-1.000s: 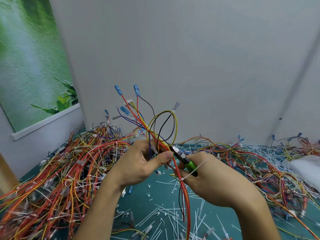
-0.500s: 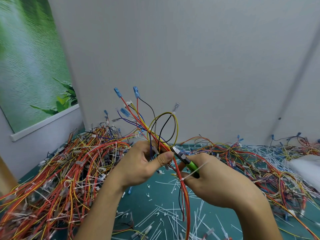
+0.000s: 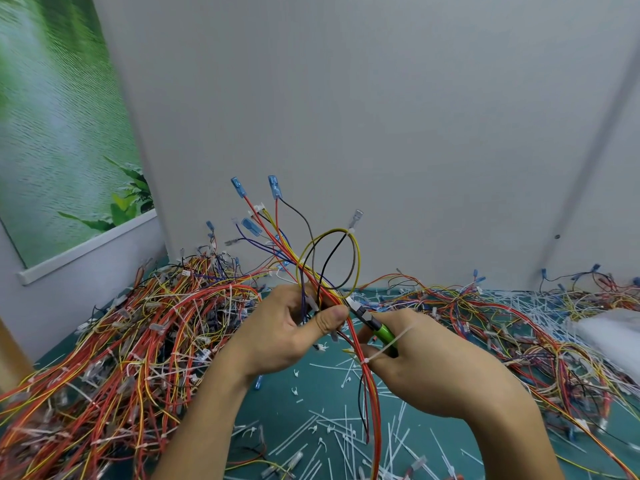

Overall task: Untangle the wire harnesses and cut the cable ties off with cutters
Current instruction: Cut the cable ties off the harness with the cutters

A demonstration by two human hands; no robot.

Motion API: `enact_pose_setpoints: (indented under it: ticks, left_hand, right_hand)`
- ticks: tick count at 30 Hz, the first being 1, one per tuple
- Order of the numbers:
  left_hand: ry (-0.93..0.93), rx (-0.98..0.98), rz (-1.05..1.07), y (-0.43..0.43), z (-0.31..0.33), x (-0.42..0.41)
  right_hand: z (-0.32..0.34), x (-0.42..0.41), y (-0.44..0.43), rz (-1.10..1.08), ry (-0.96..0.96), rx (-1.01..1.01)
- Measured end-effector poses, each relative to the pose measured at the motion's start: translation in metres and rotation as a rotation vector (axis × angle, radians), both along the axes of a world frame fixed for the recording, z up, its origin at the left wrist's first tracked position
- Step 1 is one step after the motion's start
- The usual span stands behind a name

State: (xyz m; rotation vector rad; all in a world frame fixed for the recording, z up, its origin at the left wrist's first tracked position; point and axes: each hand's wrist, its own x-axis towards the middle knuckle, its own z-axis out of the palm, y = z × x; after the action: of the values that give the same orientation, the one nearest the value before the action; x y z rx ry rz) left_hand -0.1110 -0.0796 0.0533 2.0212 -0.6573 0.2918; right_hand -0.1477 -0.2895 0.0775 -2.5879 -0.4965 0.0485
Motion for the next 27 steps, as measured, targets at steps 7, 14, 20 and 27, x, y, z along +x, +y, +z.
enact_pose_setpoints:
  ticks: [7,14,20,27]
  left_hand:
    - [-0.001,-0.016,-0.027,-0.0034,-0.0009,0.0003]
    - [-0.003,-0.033,-0.032,-0.0018,-0.0013,0.0009]
    - [-0.013,-0.011,-0.024,-0.0021,-0.0015,0.0007]
    - [-0.012,-0.026,-0.032,-0.0027,-0.0008,0.0016]
  right_hand:
    - [0.0039,-0.0012,-0.0045,0.020,0.018,-0.014]
    - [0.0047,-0.0039,-0.0060,0.015,0.038,-0.038]
    - [0.0053,-0.0058,-0.0050,0.011,0.049,-0.049]
    - [0.0044,-0.0048,-0.0042,-0.001,0.058,-0.042]
